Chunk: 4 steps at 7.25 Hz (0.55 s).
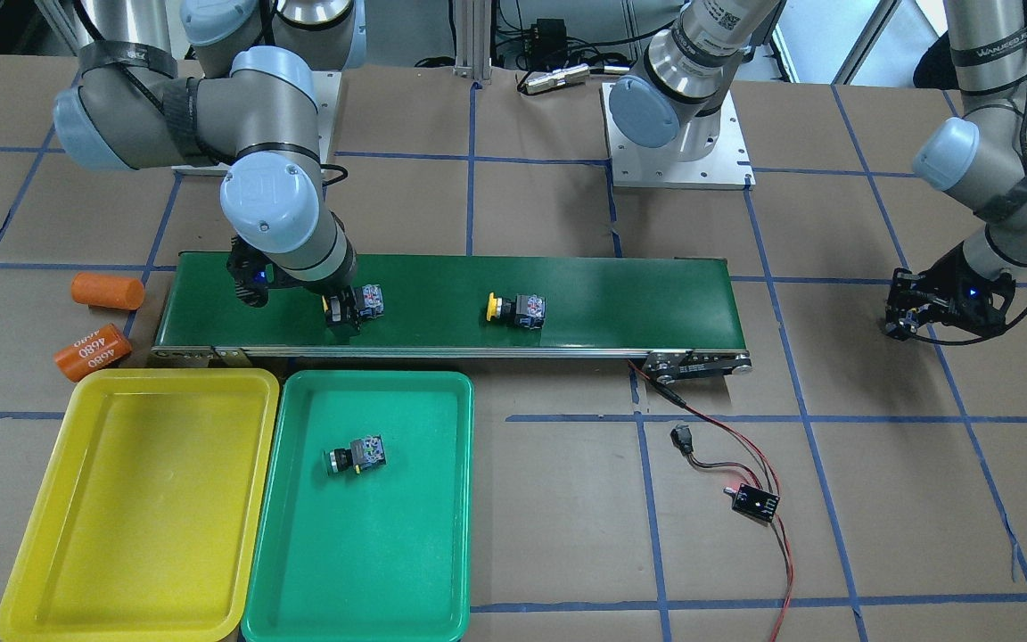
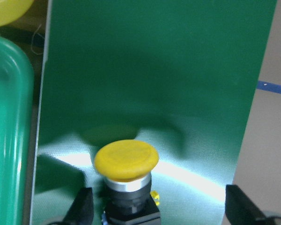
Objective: Sort buttons by color to trays
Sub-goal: 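Drop yellow button into yellow tray with right while left places green button on belt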
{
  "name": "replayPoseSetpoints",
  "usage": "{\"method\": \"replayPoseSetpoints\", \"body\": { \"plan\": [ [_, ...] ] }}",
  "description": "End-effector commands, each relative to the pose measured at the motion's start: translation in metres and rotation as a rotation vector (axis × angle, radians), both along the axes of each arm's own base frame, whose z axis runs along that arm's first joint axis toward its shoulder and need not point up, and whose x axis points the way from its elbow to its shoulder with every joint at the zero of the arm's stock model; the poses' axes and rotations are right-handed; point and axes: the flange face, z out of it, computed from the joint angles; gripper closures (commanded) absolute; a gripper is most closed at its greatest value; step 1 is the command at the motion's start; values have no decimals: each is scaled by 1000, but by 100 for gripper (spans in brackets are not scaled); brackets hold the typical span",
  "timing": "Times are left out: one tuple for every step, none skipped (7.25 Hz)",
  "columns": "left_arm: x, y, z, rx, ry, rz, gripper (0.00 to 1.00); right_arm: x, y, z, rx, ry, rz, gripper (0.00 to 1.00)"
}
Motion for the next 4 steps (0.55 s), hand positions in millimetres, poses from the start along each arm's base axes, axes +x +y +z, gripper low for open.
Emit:
{"method": "replayPoseSetpoints", "body": {
  "plan": [
    [-20,0,15,34,39,-63,100,-1,-3,3,-20,-5,14,100],
    [-57,-10,32,62,75,-183,100,-2,-5,7,-35,-11,61,100],
    [-97,-14,48,75,102,-272,100,-3,-10,14,-53,-6,67,100],
    [-139,-22,64,72,129,-367,100,-8,-19,36,-97,19,71,100]
  ]
}}
